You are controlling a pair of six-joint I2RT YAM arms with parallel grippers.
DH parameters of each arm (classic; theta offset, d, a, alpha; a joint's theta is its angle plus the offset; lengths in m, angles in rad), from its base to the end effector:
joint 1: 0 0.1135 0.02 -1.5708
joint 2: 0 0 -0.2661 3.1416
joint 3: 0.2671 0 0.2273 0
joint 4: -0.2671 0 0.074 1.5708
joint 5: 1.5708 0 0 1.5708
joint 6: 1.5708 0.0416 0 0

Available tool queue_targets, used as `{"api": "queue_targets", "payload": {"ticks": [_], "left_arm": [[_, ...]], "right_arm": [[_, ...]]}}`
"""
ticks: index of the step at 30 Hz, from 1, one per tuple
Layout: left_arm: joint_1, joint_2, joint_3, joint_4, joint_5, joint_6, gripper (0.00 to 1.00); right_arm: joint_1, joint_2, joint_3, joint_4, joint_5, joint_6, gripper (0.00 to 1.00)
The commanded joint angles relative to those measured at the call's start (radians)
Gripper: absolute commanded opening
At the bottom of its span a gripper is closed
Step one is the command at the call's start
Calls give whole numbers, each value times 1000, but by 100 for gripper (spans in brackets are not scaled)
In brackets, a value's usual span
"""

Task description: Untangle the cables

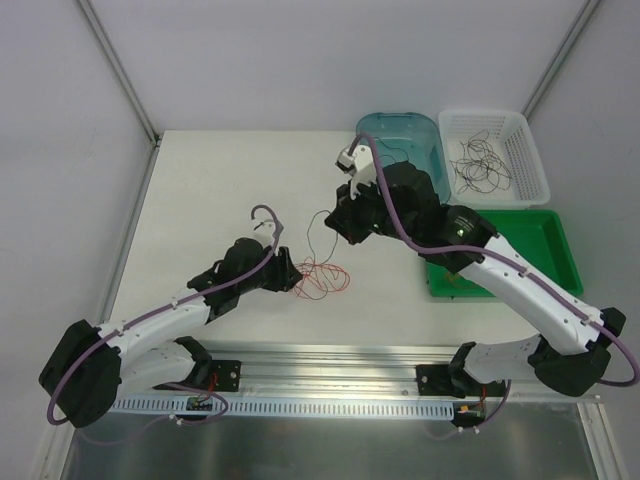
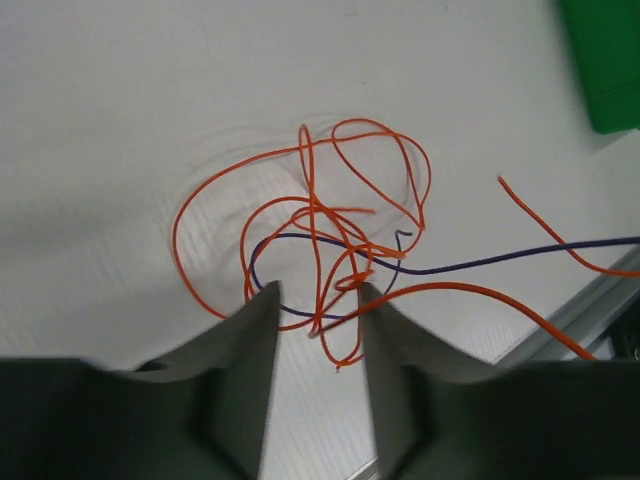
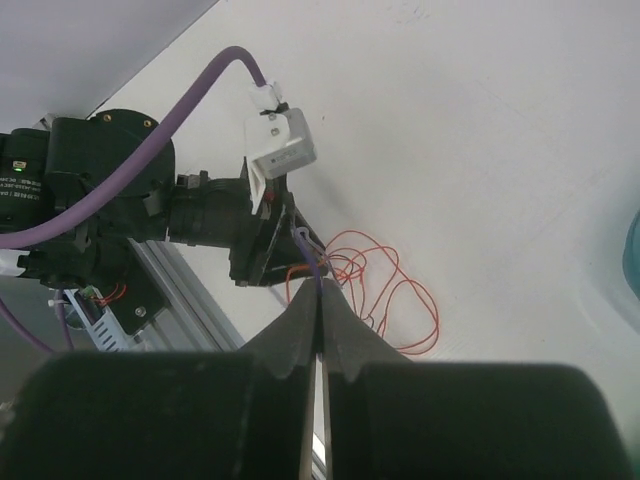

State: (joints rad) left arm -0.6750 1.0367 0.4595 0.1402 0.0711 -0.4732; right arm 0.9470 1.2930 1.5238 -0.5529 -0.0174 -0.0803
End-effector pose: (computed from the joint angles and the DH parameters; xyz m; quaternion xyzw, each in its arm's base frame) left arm 0.1587 -0.1308 0.2243 0.1039 0.8368 -0.3166 0.4344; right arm 0.1492 0.2085 0.4414 -0.4031 0.7041 0.2519 0.5276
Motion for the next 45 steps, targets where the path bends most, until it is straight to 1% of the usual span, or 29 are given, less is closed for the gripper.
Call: {"api": "queue_targets", "payload": {"ticks": [1, 2, 3, 4, 5, 6, 7, 8, 9, 10, 11, 13, 14, 15, 17, 18, 20, 22, 24, 25, 26, 29, 34, 39, 40, 41, 42, 44, 45], "left_arm": [[-8, 0, -2, 68, -106, -39, 28], [-8, -3, -13, 68, -134, -53, 10], [-8, -7, -27, 67, -163, -92, 1], [-8, -13, -47, 49, -232, -116, 0], [-6, -17, -53, 33, -272, -140, 0], [-6, -18, -56, 7, -310, -195, 0], [2, -15, -53, -22, -351, -220, 0], [11, -12, -47, -89, -411, -244, 0], [26, -7, -39, -128, -434, -292, 0], [78, 11, -15, -172, -445, -315, 0], [113, 22, -2, -262, -442, -338, 0], [208, 60, 31, -333, -406, -395, 0], [289, 72, 39, -358, -384, -406, 0], [323, 82, 45, -388, -370, -415, 0], [363, 106, 74, -418, -381, -421, 0], [400, 114, 85, -450, -393, -427, 0], [439, 137, 111, -481, -396, -442, 0], [503, 155, 119, -504, -389, -461, 0], [546, 163, 117, -511, -378, -478, 0], [596, 169, 110, -514, -366, -481, 0], [618, 174, 107, -513, -360, -490, 0], [713, 184, 94, -513, -324, -493, 0], [727, 189, 126, -514, -284, -449, 0], [727, 125, 111, -514, -283, -377, 0], [727, 100, 105, -514, -272, -367, 2], [727, 88, 102, -514, -249, -340, 4], [726, 66, 100, -513, -187, -328, 6], [724, 42, 99, -513, -124, -283, 16], [715, 28, 99, -511, -94, -271, 22]], "right_arm": [[4, -70, -16, 21, 64, -3, 1], [6, -89, -25, 16, 97, -9, 1], [6, -125, -33, 15, 153, -13, 1], [6, -147, -37, 13, 180, -19, 1], [6, -164, -34, 2, 227, -24, 1], [4, -179, -30, -8, 247, -38, 1], [4, -210, -2, -36, 266, -45, 1], [4, -219, 12, -56, 296, -55, 1], [4, -231, 28, -73, 313, -68, 1], [6, -257, 48, -99, 326, -76, 1], [4, -276, 56, -107, 350, -82, 1], [4, -320, 64, -120, 373, -96, 1], [6, -331, 67, -128, 384, -99, 1], [6, -342, 79, -139, 398, -104, 1], [4, -362, 96, -165, 402, -107, 1], [4, -369, 107, -170, 402, -108, 1], [4, -394, 117, -180, 402, -116, 1], [6, -415, 137, -197, 416, -122, 1], [6, -460, 148, -205, 457, -136, 1], [4, -477, 157, -215, 476, -141, 1], [6, -491, 164, -222, 516, -154, 1], [6, -518, 194, -269, 565, -165, 1], [4, -506, 191, -308, 554, -161, 1], [4, -492, 168, -279, 515, -150, 1], [6, -486, 171, -272, 499, -141, 1], [6, -463, 176, -271, 446, -136, 1], [6, -451, 190, -266, 413, -134, 1], [3, -407, 205, -251, 341, -131, 1], [4, -391, 213, -240, 335, -139, 1]]}}
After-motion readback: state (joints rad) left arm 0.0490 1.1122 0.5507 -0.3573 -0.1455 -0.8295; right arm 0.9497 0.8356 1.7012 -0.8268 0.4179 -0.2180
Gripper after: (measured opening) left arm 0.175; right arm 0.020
